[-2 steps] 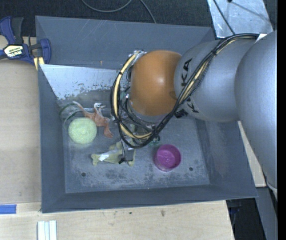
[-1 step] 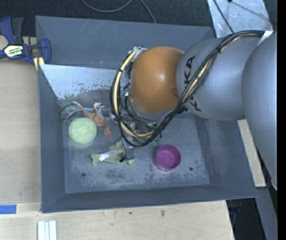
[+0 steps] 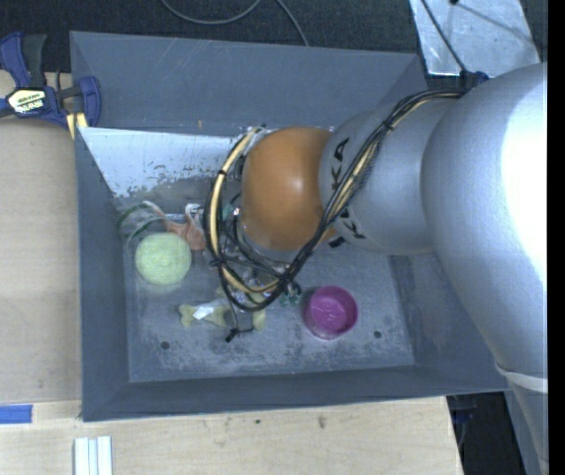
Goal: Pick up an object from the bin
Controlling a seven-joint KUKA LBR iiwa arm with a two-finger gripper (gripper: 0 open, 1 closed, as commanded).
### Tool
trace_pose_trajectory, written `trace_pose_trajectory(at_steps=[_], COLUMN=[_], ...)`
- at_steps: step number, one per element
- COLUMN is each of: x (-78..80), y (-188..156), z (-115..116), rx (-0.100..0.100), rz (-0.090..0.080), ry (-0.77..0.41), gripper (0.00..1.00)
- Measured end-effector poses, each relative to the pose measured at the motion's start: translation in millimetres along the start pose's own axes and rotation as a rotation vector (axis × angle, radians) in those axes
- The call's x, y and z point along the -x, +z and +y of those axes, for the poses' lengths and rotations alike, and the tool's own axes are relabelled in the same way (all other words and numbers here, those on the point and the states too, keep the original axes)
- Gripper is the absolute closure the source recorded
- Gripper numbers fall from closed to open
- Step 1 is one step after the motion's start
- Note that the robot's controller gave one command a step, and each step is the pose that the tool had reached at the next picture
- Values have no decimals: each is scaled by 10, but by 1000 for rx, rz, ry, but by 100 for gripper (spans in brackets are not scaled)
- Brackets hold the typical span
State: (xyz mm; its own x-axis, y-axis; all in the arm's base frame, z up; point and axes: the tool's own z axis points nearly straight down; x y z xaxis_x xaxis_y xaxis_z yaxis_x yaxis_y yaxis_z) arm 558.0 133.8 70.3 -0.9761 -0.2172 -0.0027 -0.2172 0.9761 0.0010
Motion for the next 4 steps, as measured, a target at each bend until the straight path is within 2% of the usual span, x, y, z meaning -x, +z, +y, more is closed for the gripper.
trace_pose_trajectory(at_steps=[1,3,4], x=[-17,-22,-40], y=[-35,-67,-199], z=[48,48,47], rx=[0,0,0], rz=[-5,-5,3], ry=[-102,-102,-102], gripper=[100,100,100])
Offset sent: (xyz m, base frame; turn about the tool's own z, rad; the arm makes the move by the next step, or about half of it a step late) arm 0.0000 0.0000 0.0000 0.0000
